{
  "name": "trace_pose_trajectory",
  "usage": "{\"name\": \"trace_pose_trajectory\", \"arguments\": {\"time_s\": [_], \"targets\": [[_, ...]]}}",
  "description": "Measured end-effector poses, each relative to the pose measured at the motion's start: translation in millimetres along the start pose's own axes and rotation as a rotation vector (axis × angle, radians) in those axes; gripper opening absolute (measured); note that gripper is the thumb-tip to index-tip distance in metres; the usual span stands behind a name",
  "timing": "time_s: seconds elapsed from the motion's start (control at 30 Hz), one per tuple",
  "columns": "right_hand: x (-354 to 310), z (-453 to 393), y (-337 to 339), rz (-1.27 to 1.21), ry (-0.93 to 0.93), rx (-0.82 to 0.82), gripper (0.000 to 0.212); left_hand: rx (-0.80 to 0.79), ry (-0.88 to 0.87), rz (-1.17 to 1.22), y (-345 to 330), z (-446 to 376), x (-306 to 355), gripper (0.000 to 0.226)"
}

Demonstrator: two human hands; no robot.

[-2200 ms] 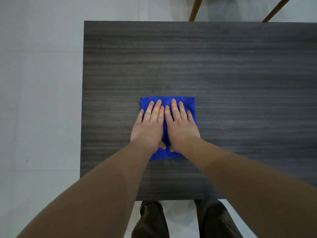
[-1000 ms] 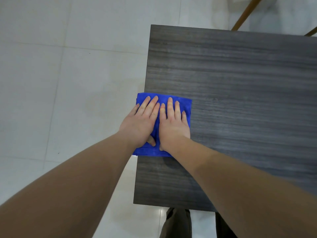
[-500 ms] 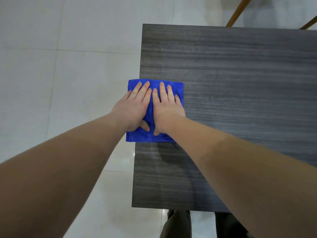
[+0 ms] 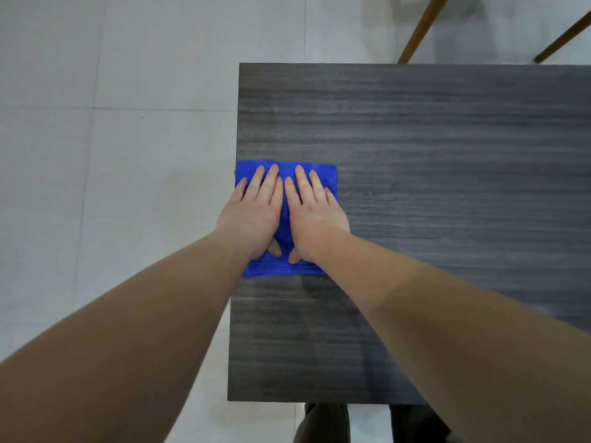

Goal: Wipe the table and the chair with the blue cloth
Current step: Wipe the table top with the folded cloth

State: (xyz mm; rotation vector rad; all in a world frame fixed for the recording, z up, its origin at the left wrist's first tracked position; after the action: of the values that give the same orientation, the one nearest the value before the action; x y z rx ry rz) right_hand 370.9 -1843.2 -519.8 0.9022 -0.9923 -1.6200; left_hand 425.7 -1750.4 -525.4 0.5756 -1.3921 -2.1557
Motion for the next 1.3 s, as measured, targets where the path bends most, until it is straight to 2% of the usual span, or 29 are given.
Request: {"name": "trace_pose_trajectory", "arguments": {"time_s": [0.23,0.53,1.3], "targets": [[38,3,4,0.013,0.033,-0.009,0.145,-0.043,0.042,-0.012,11,-18,34,0.133],[114,19,8,0.03,0.034,-0.02,0.146,-0.062,0.068,-0.011,32,-53,108,0.133],[275,72,4,0.02,-0.022,-0.021,0.145,-0.081,0.029,0.03,69,-107,264,0.131]]}}
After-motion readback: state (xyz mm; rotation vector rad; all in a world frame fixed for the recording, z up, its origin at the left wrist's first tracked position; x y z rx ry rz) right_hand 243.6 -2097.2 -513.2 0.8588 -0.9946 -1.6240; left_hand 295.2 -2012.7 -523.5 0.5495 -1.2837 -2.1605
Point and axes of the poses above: each hand's wrist, its own z-axis away from the middle knuckle, its own y-axis out of the back of the hand, x = y × z, the point moved 4 cm from there along -z, towards the middle knuckle, and after that the axes turned 15 degrees about x, right-handed, at the moved point
